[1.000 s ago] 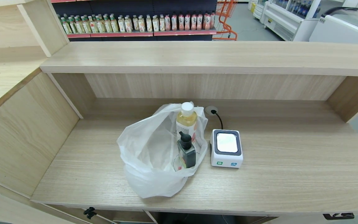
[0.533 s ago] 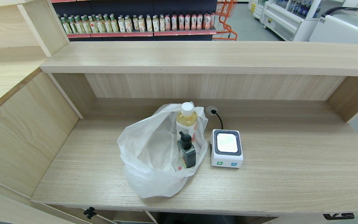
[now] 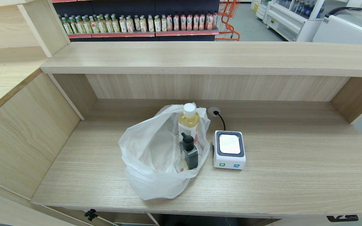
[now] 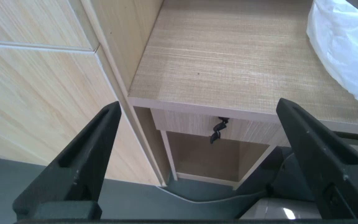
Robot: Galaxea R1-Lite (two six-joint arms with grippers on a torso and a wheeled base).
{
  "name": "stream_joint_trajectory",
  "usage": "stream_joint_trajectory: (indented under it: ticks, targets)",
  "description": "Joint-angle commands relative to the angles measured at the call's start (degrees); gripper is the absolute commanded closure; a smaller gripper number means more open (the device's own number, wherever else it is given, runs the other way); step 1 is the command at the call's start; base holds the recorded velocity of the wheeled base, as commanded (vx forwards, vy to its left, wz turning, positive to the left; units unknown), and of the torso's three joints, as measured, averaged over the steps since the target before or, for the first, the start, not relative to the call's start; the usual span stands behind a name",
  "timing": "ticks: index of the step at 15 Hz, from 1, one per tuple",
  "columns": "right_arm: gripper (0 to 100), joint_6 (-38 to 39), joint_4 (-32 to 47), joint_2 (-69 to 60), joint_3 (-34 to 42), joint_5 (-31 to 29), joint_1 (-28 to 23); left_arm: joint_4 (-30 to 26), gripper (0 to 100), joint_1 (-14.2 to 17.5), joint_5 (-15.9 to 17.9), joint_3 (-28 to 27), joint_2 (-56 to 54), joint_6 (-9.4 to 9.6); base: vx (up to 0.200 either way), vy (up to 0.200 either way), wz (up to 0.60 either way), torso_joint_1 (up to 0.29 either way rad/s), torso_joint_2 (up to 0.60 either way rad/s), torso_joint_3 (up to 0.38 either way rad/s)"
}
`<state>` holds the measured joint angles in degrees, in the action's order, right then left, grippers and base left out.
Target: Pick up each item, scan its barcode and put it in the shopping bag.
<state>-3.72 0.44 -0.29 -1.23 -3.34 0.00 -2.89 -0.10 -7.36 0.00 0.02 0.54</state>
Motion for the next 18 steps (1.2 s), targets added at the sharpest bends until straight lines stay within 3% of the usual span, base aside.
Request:
stream_joint_trajectory:
  ticks: [1, 10, 13, 18]
  targets:
    - [100, 0.0, 0.0, 0.3, 0.0, 0.0, 0.0, 0.0, 0, 0.0, 0.0, 0.0, 0.0, -0.01, 0.000, 0.000, 0.00, 0.000, 0.00, 0.000]
    - [100, 3.6, 0.0, 0.3, 0.0, 0.0, 0.0, 0.0, 0, 0.0, 0.0, 0.0, 0.0, -0.01, 0.000, 0.000, 0.00, 0.000, 0.00, 0.000]
    - [100, 3.6, 0.0, 0.3, 0.0, 0.0, 0.0, 0.0, 0, 0.0, 0.0, 0.0, 0.1, 0.17, 0.200, -0.200, 0.00, 0.002, 0.00, 0.004]
    - [100, 3.7, 0.0, 0.3, 0.0, 0.0, 0.0, 0.0, 0, 0.1, 0.0, 0.0, 0.0, -0.01, 0.000, 0.000, 0.00, 0.000, 0.00, 0.000]
